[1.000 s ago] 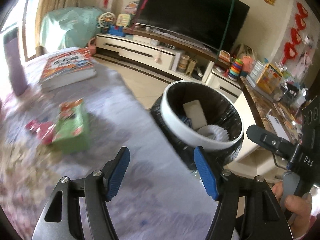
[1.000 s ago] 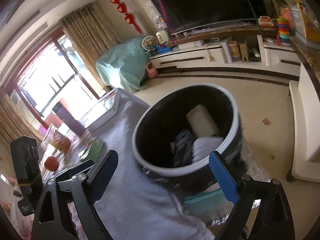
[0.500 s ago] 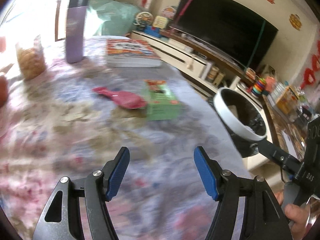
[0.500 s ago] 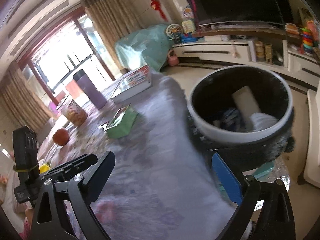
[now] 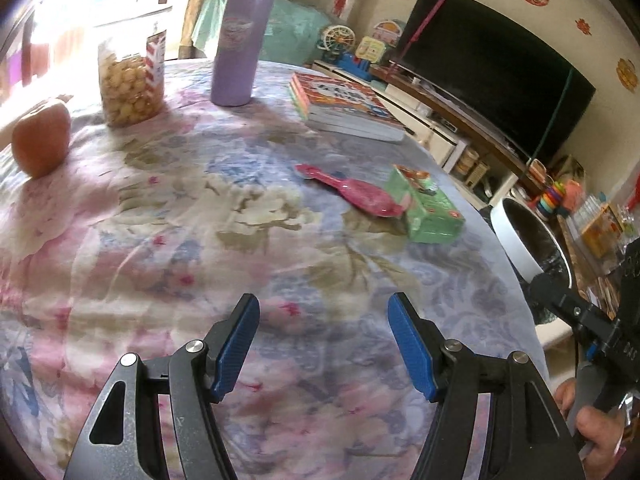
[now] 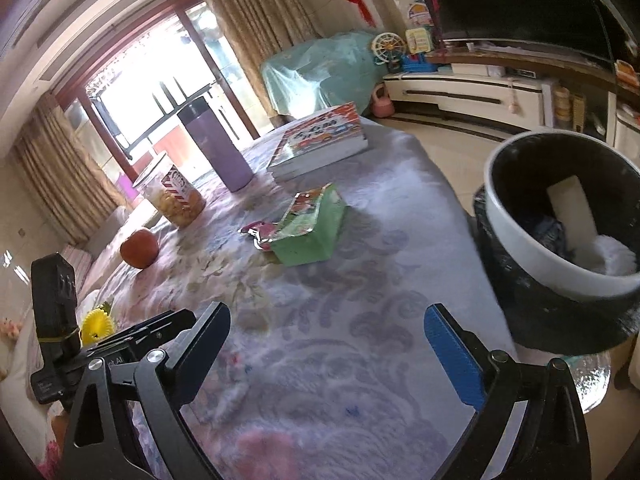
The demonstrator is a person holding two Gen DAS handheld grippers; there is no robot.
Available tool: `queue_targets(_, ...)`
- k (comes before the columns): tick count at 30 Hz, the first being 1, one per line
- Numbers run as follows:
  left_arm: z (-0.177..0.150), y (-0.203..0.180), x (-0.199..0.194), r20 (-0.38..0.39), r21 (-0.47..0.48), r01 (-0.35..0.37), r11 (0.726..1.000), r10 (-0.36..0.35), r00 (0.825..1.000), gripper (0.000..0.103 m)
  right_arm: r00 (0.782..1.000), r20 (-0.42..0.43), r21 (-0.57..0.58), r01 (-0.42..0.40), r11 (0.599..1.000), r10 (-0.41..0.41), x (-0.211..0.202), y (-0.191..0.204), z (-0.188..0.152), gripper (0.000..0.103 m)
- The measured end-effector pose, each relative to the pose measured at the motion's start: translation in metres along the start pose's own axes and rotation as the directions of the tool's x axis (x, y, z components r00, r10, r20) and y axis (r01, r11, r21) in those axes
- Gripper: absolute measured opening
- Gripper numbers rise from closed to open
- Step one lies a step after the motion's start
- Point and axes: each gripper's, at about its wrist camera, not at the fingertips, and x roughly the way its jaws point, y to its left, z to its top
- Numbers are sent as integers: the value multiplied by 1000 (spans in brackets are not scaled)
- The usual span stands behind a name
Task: Collect trash
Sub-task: 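Move both grippers back over the table toward the pink brush and green carton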
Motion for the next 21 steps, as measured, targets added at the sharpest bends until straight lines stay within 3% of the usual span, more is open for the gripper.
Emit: queue_targets(21, 28, 13, 41, -36, 11, -25, 1000, 25, 999, 66, 997, -54, -133, 43, 990, -51, 87, 22, 37, 94)
